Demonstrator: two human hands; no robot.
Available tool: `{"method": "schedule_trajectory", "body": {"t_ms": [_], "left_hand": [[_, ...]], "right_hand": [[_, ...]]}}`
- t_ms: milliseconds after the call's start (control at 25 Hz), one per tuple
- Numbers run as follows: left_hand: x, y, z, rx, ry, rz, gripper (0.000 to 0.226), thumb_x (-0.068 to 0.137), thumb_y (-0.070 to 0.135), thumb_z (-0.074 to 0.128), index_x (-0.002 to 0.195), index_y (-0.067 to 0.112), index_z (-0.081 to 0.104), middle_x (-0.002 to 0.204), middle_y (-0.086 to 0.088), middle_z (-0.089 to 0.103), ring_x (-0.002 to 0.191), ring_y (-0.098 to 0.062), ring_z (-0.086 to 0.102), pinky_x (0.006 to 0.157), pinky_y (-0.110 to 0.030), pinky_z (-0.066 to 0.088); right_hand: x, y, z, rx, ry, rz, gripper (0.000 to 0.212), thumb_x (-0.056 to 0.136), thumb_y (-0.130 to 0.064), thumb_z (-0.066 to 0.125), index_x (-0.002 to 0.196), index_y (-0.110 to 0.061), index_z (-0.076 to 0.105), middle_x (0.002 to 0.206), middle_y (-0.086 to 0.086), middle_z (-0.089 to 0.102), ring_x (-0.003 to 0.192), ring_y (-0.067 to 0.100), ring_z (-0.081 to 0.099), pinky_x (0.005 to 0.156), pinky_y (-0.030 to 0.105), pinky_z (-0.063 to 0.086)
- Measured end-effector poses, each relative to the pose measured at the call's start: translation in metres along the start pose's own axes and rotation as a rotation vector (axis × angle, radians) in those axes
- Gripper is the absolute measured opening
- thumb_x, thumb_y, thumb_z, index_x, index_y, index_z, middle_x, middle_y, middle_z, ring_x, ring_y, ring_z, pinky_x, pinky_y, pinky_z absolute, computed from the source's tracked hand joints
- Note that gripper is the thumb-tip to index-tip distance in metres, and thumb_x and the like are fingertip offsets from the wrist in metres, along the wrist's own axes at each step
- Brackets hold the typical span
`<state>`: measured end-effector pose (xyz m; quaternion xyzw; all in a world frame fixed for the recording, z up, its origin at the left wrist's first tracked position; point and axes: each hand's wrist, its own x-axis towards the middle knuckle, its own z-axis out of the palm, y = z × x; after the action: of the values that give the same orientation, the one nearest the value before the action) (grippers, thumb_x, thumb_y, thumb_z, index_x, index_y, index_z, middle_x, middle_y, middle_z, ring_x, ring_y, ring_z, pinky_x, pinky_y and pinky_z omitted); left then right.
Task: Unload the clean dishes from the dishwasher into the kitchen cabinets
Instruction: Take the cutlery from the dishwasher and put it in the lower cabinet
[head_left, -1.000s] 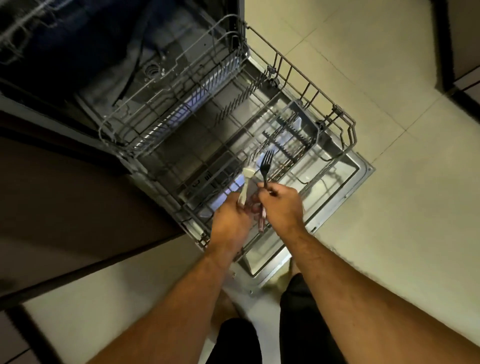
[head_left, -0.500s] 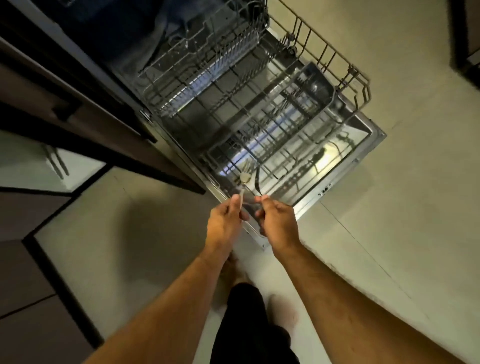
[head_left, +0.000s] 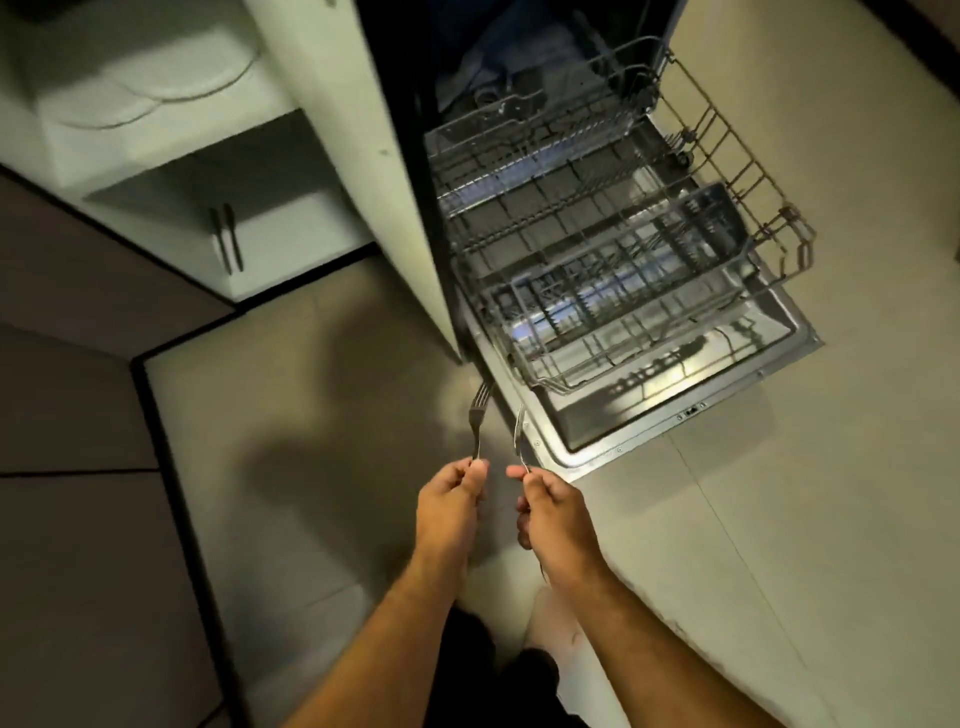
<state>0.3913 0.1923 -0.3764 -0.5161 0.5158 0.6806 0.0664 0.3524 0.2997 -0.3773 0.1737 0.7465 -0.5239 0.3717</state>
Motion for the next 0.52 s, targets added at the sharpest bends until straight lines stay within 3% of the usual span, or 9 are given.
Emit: {"method": "schedule_trajectory", "body": {"t_ms": [160, 280, 440, 520], "left_hand": [[-0.001, -0.033, -0.057, -0.11, 0.027, -0.044, 0.027, 0.1, 0.013, 0.05, 0.088, 0.018, 0.074, 0.068, -0.003, 0.061, 0.057, -0.01, 0.049, 0.055, -0.026, 0.041], [0.007, -0.049, -0.097, -0.207, 0.055, -0.095, 0.037, 0.1, 0.004, 0.041, 0.091, 0.018, 0.074, 0.073, -0.009, 0.061, 0.057, -0.013, 0.052, 0.056, -0.028, 0.043], [0.007, -0.03, -0.158, -0.325, 0.058, -0.098, 0.025, 0.104, 0.006, 0.039, 0.107, 0.008, 0.063, 0.075, -0.01, 0.059, 0.055, -0.016, 0.065, 0.048, -0.025, 0.05], [0.002, -0.018, -0.183, -0.311, 0.059, -0.105, 0.022, 0.105, 0.009, 0.039, 0.112, 0.009, 0.06, 0.079, -0.011, 0.062, 0.056, -0.017, 0.066, 0.047, -0.024, 0.05]], "right_hand": [[-0.014, 0.009, 0.057, -0.132, -0.108, 0.013, 0.033, 0.105, -0.02, 0.037, 0.099, -0.028, 0.068, 0.076, -0.003, 0.072, 0.059, 0.012, 0.056, 0.06, 0.029, 0.046], [-0.019, 0.007, 0.094, -0.149, -0.098, 0.036, 0.031, 0.104, -0.016, 0.037, 0.104, -0.02, 0.067, 0.079, 0.0, 0.075, 0.06, 0.011, 0.063, 0.057, 0.022, 0.048], [-0.026, 0.004, 0.15, -0.083, -0.064, 0.16, 0.03, 0.099, -0.008, 0.044, 0.114, -0.017, 0.068, 0.089, 0.006, 0.074, 0.072, 0.023, 0.068, 0.064, 0.028, 0.054], [-0.026, -0.002, 0.173, -0.023, -0.07, 0.248, 0.032, 0.096, 0.0, 0.045, 0.115, -0.011, 0.068, 0.09, 0.012, 0.074, 0.07, 0.021, 0.065, 0.066, 0.031, 0.054]]}}
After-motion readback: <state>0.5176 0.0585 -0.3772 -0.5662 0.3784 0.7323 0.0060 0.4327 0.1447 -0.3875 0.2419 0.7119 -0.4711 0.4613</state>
